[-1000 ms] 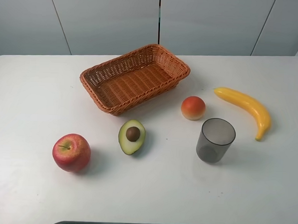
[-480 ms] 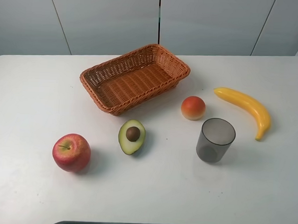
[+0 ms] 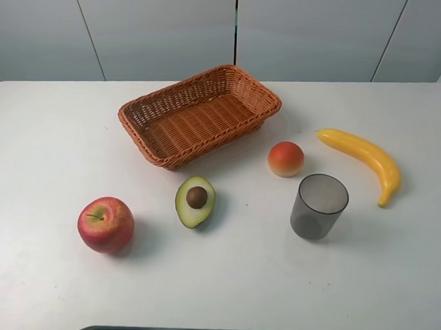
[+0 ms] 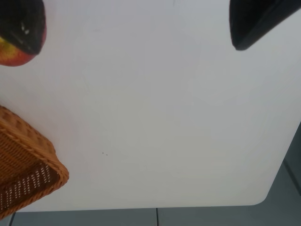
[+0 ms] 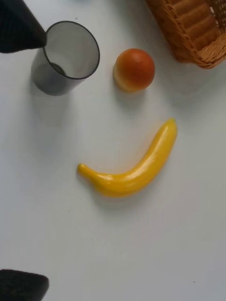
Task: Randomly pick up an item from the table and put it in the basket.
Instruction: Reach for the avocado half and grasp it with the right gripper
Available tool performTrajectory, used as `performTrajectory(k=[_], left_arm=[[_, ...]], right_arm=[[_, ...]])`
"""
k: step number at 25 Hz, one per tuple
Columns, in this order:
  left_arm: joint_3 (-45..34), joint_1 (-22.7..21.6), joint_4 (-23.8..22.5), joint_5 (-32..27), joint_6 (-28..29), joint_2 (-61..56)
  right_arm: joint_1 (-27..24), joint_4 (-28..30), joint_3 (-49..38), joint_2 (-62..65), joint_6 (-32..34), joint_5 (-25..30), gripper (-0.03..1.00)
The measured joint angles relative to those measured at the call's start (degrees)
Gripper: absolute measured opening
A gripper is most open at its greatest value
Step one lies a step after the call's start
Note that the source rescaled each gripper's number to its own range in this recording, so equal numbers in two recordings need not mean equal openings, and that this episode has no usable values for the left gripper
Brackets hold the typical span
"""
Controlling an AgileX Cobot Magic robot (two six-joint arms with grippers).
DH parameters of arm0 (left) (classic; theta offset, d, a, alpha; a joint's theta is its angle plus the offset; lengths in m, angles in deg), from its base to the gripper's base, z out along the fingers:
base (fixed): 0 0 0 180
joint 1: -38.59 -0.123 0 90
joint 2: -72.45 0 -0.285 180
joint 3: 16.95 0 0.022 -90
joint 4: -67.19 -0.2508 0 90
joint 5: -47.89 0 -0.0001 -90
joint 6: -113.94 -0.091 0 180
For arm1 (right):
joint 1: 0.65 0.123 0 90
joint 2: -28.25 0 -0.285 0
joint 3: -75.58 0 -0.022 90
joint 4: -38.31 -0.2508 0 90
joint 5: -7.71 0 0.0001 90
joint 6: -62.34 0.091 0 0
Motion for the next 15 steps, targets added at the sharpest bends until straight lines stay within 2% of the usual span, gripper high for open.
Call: performTrajectory(k=[6, 11, 15], left_arm=[[0.0, 0.0, 0.0, 0.0, 0.0, 0.0], [0.0, 0.0, 0.0, 0.0, 0.0, 0.0], [0.0, 0.0, 0.0, 0.0, 0.0, 0.0]], right_arm=[[0.0, 0.0, 3.8, -12.4, 0.0, -0.4, 1.0], [0.3, 0.0, 3.8, -20.3, 0.0, -0.8, 1.0], [5.8, 0.1, 3.9, -25.7, 0.0, -2.9, 1.0]])
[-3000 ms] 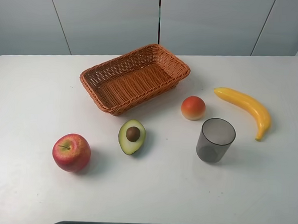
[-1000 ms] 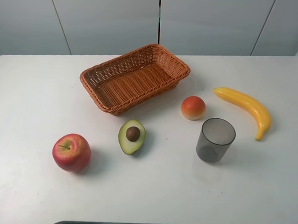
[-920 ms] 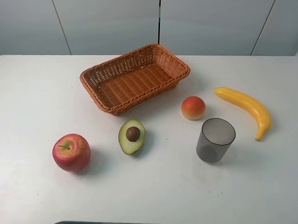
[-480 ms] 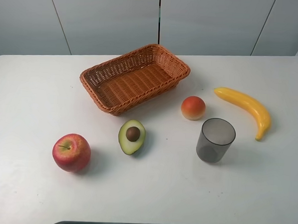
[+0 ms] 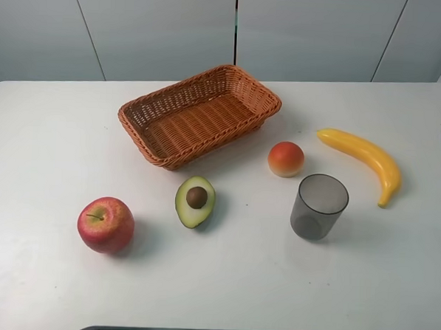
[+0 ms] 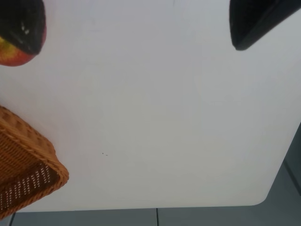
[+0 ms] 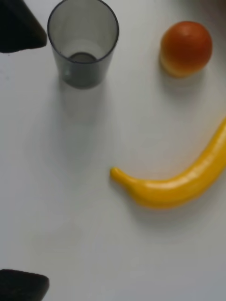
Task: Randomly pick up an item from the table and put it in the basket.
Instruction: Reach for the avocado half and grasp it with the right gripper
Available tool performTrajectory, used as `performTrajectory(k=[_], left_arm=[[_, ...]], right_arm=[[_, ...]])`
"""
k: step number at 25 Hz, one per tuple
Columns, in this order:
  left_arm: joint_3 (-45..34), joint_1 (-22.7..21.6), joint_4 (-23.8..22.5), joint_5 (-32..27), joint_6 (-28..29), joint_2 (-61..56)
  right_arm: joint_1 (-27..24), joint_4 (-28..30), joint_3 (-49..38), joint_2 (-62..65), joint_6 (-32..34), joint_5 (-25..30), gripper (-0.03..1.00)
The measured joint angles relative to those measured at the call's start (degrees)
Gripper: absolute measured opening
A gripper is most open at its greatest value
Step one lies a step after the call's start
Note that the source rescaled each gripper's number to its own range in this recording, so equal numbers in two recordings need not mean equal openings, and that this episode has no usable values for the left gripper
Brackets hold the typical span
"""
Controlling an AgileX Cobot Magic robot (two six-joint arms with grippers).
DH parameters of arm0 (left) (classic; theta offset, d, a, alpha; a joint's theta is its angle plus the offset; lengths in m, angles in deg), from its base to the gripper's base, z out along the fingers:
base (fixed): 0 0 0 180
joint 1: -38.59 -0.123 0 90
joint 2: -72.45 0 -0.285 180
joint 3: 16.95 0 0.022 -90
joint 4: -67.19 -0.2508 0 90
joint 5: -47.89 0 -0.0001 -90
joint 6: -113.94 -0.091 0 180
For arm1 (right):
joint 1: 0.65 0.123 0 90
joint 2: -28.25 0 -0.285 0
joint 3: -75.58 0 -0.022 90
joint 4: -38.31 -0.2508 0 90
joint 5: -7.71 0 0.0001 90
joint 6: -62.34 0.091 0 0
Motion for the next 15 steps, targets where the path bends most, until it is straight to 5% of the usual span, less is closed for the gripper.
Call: performTrajectory(k=[15], left_arm=[[0.0, 0.0, 0.0, 0.0, 0.0, 0.0]], right_arm=[[31.7, 0.0, 11.0, -21.4, 1.8, -0.8, 1.0]])
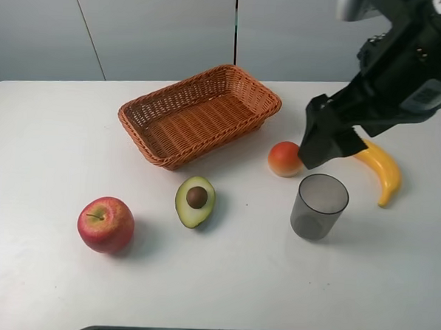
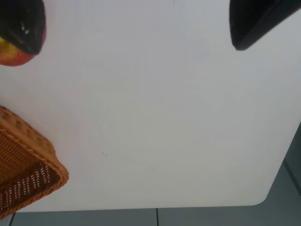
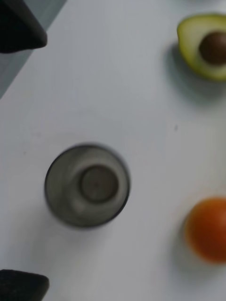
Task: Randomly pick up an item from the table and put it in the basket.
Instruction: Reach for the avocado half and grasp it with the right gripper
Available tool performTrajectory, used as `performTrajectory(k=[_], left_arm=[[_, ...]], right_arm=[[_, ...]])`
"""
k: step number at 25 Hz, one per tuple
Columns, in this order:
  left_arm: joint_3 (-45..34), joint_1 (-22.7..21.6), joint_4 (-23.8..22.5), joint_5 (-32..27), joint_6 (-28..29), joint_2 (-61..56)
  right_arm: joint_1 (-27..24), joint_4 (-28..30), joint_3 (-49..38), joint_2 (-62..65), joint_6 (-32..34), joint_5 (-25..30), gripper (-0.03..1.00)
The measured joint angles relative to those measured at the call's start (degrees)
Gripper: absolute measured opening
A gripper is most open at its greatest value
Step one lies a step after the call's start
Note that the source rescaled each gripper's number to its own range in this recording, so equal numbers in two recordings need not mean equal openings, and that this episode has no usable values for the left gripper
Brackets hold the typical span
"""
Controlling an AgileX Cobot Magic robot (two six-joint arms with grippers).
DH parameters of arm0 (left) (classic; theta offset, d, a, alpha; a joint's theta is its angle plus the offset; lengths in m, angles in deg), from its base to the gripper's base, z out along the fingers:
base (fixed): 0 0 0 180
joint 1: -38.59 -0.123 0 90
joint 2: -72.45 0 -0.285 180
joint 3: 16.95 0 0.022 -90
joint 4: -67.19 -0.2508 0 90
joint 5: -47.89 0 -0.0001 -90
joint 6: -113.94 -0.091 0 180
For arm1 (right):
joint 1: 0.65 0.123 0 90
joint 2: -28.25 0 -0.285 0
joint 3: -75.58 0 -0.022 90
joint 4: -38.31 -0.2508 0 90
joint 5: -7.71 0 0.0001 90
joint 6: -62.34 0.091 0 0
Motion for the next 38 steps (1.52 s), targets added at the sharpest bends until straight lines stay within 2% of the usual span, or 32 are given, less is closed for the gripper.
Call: performTrajectory(k=[9, 17, 21, 28, 38], left_arm=[[0.0, 0.0, 0.0, 0.0, 0.0, 0.0], [0.0, 0.0, 0.0, 0.0, 0.1, 0.0], [0.0, 0.0, 0.0, 0.0, 0.1, 0.0], [0.0, 0.0, 0.0, 0.0, 0.1, 0.0], [0.0, 0.0, 0.0, 0.0, 0.1, 0.0]], right_arm=[[7.8, 0.0, 11.0, -15.8, 8.1, -0.9, 1.0], [12.8, 1.1, 18.7, -27.8, 23.0, -3.9, 1.0], [14.1, 3.1, 19.5, -32.6, 31.1, -7.8, 1.0], [15.1, 7.5, 19.5, -38.5, 41.7, -12.1, 1.0], [16.6, 11.4, 19.6, -41.5, 50.1, -16.7, 1.0]])
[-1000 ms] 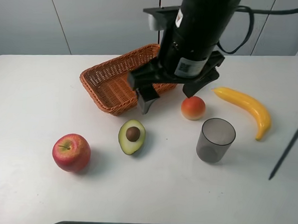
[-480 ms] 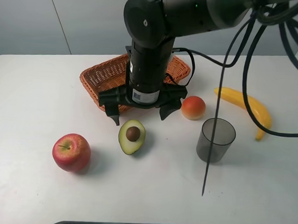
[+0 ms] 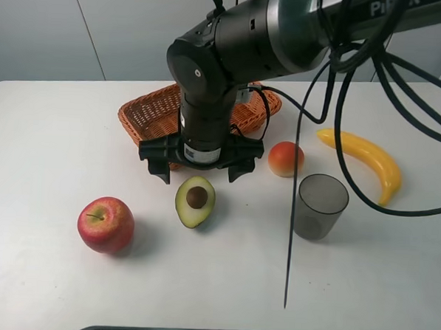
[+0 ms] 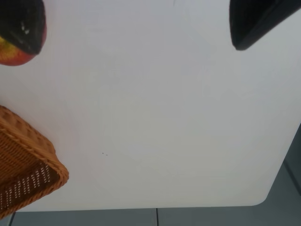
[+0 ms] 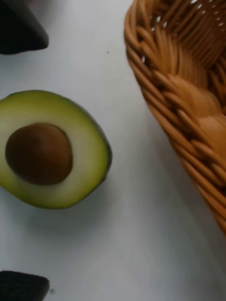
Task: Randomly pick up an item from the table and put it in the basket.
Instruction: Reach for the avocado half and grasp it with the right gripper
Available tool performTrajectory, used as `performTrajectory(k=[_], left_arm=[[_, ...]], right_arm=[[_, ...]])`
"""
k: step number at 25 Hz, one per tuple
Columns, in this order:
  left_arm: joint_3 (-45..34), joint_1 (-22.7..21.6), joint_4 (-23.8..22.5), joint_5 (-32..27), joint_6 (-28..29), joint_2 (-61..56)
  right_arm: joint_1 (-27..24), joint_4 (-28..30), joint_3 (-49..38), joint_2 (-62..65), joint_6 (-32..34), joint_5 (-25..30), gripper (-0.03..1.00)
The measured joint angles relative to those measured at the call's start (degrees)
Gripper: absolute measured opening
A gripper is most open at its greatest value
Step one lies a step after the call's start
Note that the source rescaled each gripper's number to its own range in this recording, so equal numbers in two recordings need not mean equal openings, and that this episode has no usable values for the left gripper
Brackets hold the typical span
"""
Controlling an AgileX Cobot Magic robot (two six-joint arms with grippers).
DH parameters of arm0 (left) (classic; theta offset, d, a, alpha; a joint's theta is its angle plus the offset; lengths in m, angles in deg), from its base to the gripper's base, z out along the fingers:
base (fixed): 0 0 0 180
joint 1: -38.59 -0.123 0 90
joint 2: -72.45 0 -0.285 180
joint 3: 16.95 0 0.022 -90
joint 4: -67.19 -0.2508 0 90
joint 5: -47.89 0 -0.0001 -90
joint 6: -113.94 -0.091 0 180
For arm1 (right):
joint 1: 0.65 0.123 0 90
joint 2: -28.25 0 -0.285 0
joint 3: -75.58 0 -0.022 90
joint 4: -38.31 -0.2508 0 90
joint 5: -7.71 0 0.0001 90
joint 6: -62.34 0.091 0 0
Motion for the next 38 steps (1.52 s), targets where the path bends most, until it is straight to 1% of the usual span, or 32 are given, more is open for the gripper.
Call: performTrajectory(k=[20, 31, 32, 33, 34, 36, 37, 38], left_arm=[[0.0, 0.0, 0.0, 0.0, 0.0, 0.0], [0.0, 0.0, 0.0, 0.0, 0.0, 0.0], [0.0, 0.0, 0.0, 0.0, 0.0, 0.0], [0.0, 0.0, 0.0, 0.0, 0.0, 0.0], [0.0, 0.0, 0.0, 0.0, 0.0, 0.0], [0.0, 0.0, 0.0, 0.0, 0.0, 0.0], [0.0, 0.0, 0.0, 0.0, 0.0, 0.0], [0.0, 0.0, 0.0, 0.0, 0.0, 0.0]], right_arm=[[0.3, 0.6, 0.1, -6.2, 2.5, -4.2, 1.0], [0.3, 0.5, 0.1, -8.3, 3.1, -4.3, 1.0], [0.3, 0.4, 0.1, -8.3, 3.1, -4.3, 0.97], [0.3, 0.4, 0.1, -8.3, 3.1, -4.3, 0.84], [0.3, 0.4, 0.1, -8.4, 3.1, -4.3, 0.67], [0.3, 0.4, 0.1, -8.7, 3.4, -4.4, 0.0], [0.3, 0.3, 0.1, -8.7, 3.6, -4.4, 0.06], [0.3, 0.1, 0.1, -8.7, 3.6, -4.4, 0.06]])
